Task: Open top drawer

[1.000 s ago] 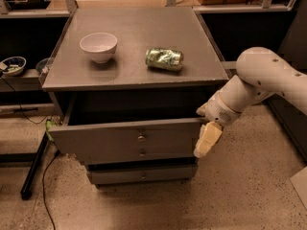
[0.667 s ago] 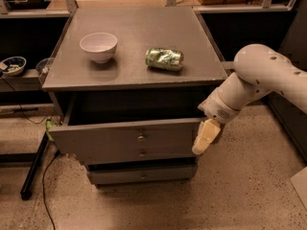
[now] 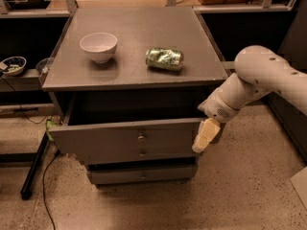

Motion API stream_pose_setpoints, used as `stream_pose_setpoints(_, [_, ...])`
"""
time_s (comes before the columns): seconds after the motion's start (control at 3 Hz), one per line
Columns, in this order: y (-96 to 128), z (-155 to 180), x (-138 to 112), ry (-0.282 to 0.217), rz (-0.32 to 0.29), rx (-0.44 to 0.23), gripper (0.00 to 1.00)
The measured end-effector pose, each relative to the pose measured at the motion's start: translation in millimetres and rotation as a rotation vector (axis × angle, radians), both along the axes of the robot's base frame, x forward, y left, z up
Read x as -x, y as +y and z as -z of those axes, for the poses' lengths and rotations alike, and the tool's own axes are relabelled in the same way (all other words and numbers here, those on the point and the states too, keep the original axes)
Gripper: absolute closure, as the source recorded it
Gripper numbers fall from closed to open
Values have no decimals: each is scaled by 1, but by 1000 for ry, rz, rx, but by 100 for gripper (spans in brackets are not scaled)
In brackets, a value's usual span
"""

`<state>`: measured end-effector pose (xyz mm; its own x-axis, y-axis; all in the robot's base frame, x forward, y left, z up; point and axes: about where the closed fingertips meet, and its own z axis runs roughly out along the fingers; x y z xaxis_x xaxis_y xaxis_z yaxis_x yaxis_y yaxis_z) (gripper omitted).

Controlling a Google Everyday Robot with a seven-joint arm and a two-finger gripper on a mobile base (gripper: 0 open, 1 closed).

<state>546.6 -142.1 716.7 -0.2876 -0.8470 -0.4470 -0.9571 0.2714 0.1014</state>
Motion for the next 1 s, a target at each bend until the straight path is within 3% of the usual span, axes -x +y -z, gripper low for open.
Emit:
stream_pose_setpoints(0.67, [8,26,-22,58,-12,-21,0])
stream_pose_setpoints(1.0, [15,45,-27,111,-34,-21,0])
